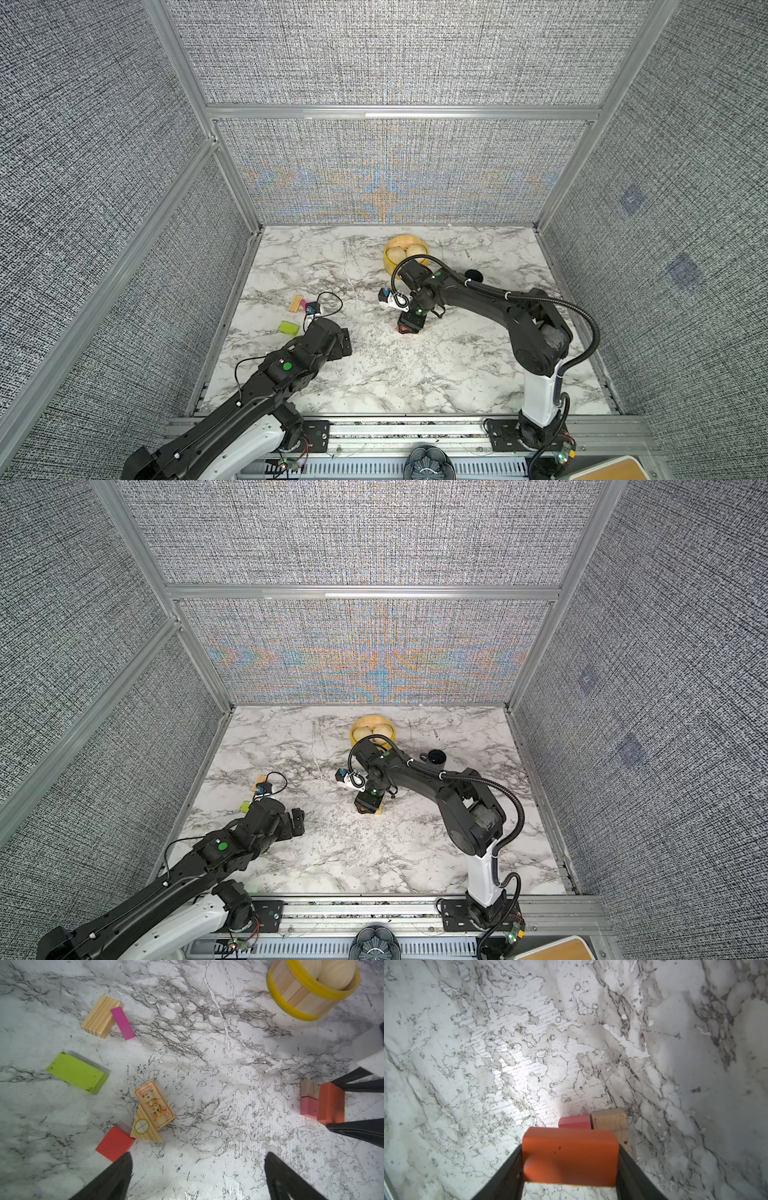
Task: Build the wood block tower
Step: 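Carry the orange block to the pink cube and lower it beside it, then release the orange block onto the block group and open the right gripper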
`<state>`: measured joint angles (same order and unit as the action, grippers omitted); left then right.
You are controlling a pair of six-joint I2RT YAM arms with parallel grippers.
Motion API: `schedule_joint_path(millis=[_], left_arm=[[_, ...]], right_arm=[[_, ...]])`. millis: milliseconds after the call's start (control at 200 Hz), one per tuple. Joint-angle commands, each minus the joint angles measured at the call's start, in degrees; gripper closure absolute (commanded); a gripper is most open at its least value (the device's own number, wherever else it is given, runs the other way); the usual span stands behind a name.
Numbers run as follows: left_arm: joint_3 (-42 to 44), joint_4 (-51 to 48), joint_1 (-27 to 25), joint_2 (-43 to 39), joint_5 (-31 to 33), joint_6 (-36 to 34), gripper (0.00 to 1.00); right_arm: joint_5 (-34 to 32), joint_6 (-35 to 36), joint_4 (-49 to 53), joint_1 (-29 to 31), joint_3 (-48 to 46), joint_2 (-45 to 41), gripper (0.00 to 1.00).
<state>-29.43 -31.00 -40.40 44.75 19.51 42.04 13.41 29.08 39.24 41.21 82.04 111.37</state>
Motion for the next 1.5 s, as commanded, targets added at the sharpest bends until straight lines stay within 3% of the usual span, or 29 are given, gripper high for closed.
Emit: schedule_joint_path(millis=[0, 305, 770, 1496], left_arm=[[0.01, -0.24, 0.06, 0.32, 0.14, -0.21, 0.00], [0.56, 0.57, 0.06, 0.90, 0.16, -0.03, 0.00], [0.37, 3.12, 0.13, 4.32, -0.49, -0.19, 0.01], [0.60, 5.08, 0.41, 6.00, -0.83, -0.63, 0.00]], right_arm=[[1.50, 2.72, 0.87, -0.05, 0.01, -0.67, 0.35], [-2.05, 6.43, 1.32, -0.19, 0.09, 0.31, 0.34], [-2.02, 9.82, -1.19, -0.87, -2.01, 0.50, 0.33], [-3.78, 9.00, -1.90, -0.83, -1.27, 1.35, 0.33]])
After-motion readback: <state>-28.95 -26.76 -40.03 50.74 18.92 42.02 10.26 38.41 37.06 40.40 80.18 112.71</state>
